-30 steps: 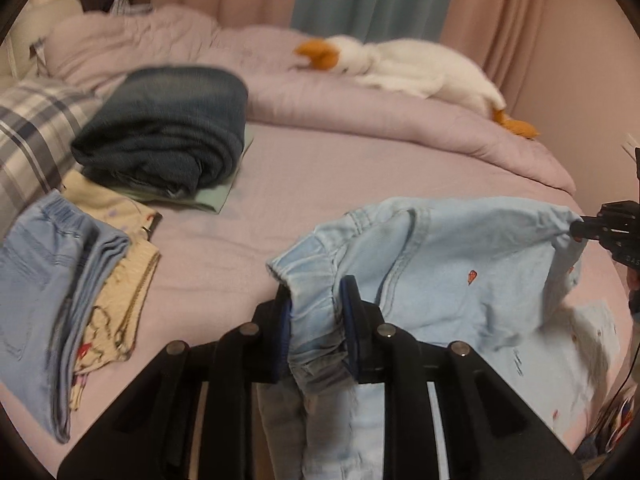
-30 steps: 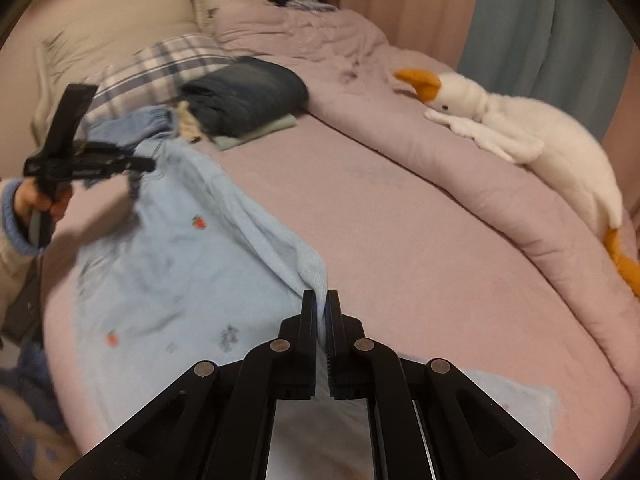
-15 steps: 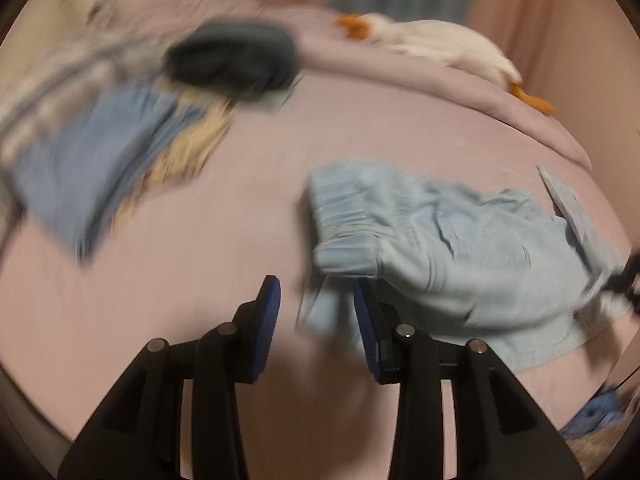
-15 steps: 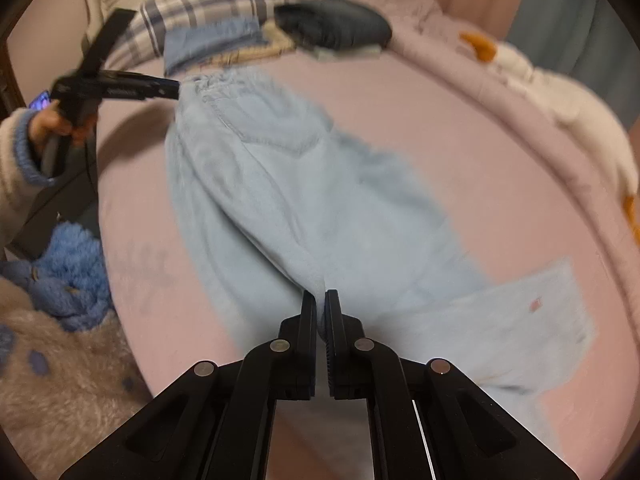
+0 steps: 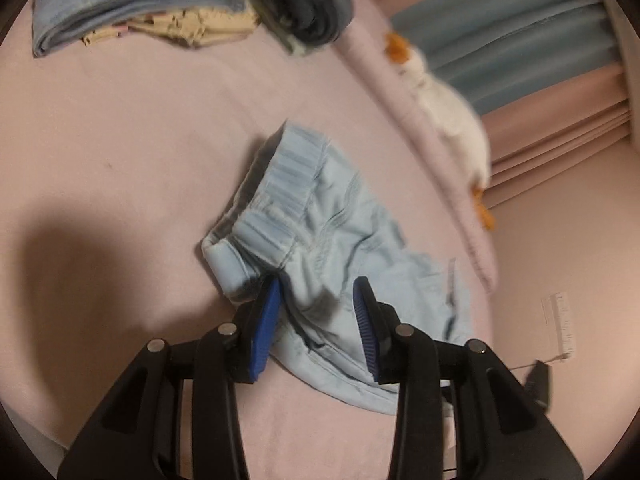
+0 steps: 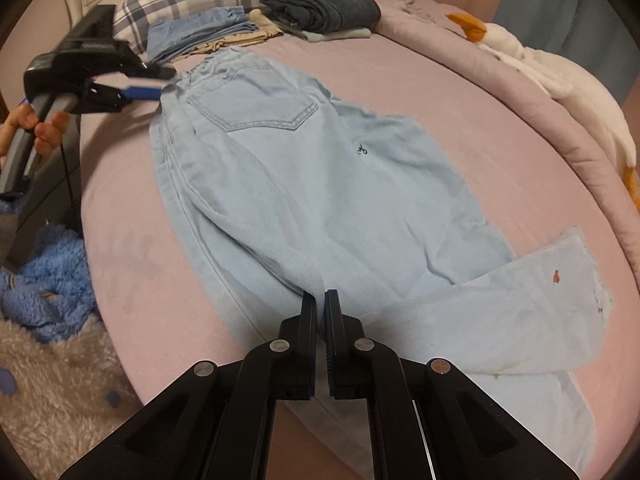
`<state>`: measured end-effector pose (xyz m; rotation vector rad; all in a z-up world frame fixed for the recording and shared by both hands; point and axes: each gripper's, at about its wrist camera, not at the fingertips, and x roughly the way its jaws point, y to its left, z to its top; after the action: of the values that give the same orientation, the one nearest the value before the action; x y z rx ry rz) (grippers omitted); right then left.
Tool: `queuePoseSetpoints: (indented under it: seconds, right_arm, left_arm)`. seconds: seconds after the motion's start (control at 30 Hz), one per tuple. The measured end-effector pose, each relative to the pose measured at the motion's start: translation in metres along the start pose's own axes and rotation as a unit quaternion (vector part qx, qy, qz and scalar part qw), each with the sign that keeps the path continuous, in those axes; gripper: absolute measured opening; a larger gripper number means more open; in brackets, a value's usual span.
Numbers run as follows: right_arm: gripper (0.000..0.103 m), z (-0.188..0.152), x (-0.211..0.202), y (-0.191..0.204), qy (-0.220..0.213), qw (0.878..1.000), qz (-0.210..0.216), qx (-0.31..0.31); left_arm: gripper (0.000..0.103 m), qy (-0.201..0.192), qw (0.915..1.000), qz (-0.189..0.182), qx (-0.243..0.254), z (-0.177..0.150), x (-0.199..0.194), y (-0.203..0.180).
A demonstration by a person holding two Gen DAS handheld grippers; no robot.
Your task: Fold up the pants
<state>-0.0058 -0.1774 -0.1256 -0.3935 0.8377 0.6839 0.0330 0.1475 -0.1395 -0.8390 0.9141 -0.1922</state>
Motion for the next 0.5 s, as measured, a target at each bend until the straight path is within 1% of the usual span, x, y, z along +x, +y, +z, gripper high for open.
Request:
queuePoseSetpoints:
  seconds: [0.03,0.07,0.1,0.13,0.17,0.27,0.4,0.47,0.5]
  right_arm:
    - [0.005,-0.001,-0.002,0.001,-0.003,1.0,0.0,0.002]
    - [0.005,-0.001,-0.003,0.002,-0.006,1.0,0.0,0.004]
    - [0.005,0.0,-0.003,0.001,-0.009,1.0,-0.001,0.004]
    - [0.005,-0.001,-0.005,0.001,-0.011,1.0,-0.001,0.005]
    - [0.005,-0.001,-0.008,0.003,-0.015,1.0,-0.001,0.005]
    - [0.005,-0.003,-0.021,0.006,-0.028,1.0,-0.001,-0.003]
    - [0.005,-0.01,-0.029,0.016,-0.03,0.999,0.004,-0.017]
    - [0.005,-0.014,-0.018,0.02,-0.018,1.0,0.01,-0.018]
    - [0.005,-0.015,-0.01,0.02,-0.008,1.0,0.015,-0.015]
  left_arm:
    - [0.036,0.011,0.9999,0.009,-0.008,0.001,0.009,-0.001]
    - [0.036,0.013,0.9998,0.014,-0.01,0.0,0.012,-0.003]
    - [0.031,0.011,0.9997,0.018,-0.009,0.001,0.012,-0.002]
    - [0.022,0.005,0.9998,0.017,-0.008,0.002,0.013,-0.005]
    - [0.01,0.004,0.9999,0.014,-0.008,0.003,0.012,-0.007]
    - [0.011,-0.01,0.9998,0.014,-0.004,0.004,0.005,-0.012]
    - [0.011,-0.008,0.9998,0.02,0.006,-0.004,-0.004,-0.007]
    - [0.011,0.004,0.9985,0.051,0.018,-0.009,0.003,-0.002]
    - [0.014,0.011,0.9979,0.062,0.016,-0.011,0.007,0.002]
